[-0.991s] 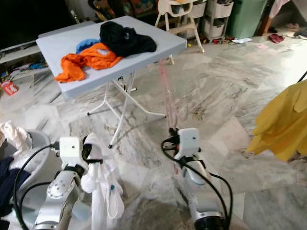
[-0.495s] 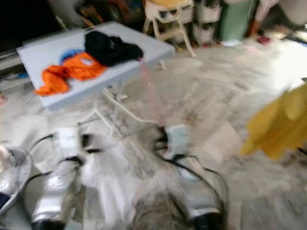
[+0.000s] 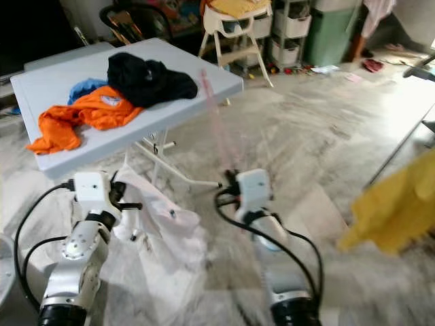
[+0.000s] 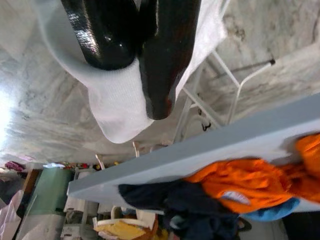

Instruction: Hang hanger

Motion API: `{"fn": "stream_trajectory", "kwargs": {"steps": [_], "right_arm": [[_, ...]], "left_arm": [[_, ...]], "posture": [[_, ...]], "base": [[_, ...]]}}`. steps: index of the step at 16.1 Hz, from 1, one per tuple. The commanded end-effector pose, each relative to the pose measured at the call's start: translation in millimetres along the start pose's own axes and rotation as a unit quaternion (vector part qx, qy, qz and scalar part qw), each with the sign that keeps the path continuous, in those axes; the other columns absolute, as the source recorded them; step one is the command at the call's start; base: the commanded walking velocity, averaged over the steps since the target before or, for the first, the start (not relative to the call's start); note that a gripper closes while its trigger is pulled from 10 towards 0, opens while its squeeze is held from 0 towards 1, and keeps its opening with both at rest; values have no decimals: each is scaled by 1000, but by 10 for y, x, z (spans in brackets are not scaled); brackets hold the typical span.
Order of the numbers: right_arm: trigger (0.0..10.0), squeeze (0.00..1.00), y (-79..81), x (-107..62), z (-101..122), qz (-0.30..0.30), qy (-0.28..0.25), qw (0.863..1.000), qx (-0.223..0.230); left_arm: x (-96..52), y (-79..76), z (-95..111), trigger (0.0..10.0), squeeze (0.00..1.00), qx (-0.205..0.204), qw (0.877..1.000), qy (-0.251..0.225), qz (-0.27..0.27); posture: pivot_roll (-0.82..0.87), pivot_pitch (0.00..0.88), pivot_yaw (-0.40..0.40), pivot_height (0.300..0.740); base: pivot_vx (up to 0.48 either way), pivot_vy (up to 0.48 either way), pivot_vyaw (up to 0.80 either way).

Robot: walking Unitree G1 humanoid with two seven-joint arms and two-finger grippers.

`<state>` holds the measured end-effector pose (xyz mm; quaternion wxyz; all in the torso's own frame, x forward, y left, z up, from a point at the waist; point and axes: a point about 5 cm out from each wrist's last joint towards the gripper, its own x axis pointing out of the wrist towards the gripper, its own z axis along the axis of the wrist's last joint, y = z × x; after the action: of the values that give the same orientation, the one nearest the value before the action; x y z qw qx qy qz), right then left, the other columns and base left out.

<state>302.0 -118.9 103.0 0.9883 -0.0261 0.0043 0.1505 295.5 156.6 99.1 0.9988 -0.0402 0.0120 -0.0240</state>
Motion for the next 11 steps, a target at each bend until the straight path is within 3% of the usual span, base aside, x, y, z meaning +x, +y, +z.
{"fn": "stream_trajectory", "kwargs": {"steps": [1,11], "right_arm": [[10000,0,-1,36,39,-8,-7,1000,7],[10000,0,39,44,72,-12,-16,1000,15]], "left_arm": [[19,60,105,10000,0,9,1000,-21,9],[40,109,161,10000,0,-1,999,-23,26]], "posture": [[-77,0,68,740],[-73,0,63,740]], "base": [[420,0,406],[414,0,76]]}}
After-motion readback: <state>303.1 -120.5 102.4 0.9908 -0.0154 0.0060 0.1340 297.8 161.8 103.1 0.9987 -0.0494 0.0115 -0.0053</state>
